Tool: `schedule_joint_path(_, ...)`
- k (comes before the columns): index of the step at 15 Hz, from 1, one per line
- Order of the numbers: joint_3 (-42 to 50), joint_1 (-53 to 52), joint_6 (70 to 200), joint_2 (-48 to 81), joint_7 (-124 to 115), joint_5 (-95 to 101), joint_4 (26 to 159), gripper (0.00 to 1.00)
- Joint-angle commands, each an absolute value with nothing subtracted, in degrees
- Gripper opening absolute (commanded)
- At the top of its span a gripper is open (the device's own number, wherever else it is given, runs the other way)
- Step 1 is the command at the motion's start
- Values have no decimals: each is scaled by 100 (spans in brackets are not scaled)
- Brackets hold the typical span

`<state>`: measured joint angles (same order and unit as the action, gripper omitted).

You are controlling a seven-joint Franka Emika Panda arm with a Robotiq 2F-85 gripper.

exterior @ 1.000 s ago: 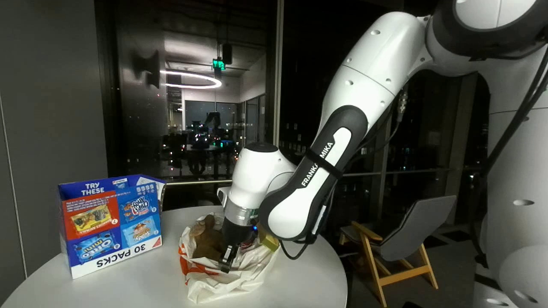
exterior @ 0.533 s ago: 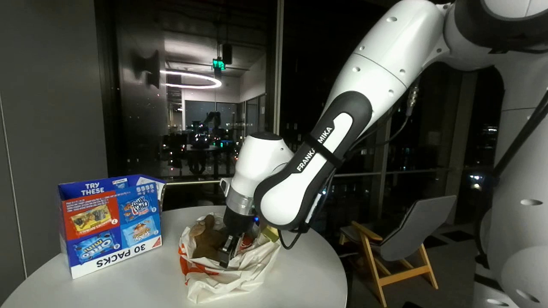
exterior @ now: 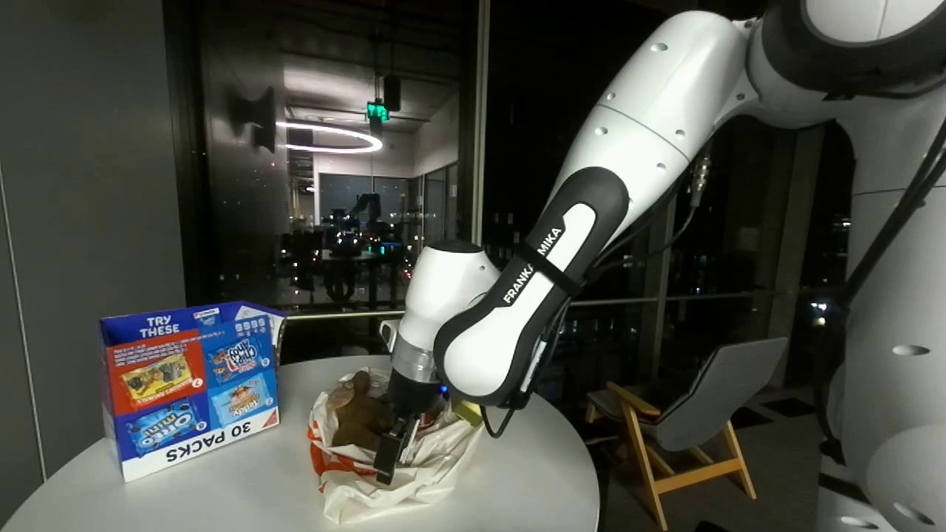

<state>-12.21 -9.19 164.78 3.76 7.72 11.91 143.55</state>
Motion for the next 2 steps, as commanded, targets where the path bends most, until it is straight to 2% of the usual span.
schedule_joint_path(1,-1277,-952,16499,473,1108,749,14345,100)
schedule_joint_path(2,-1340,-940,16507,569,1252,597,14335,100)
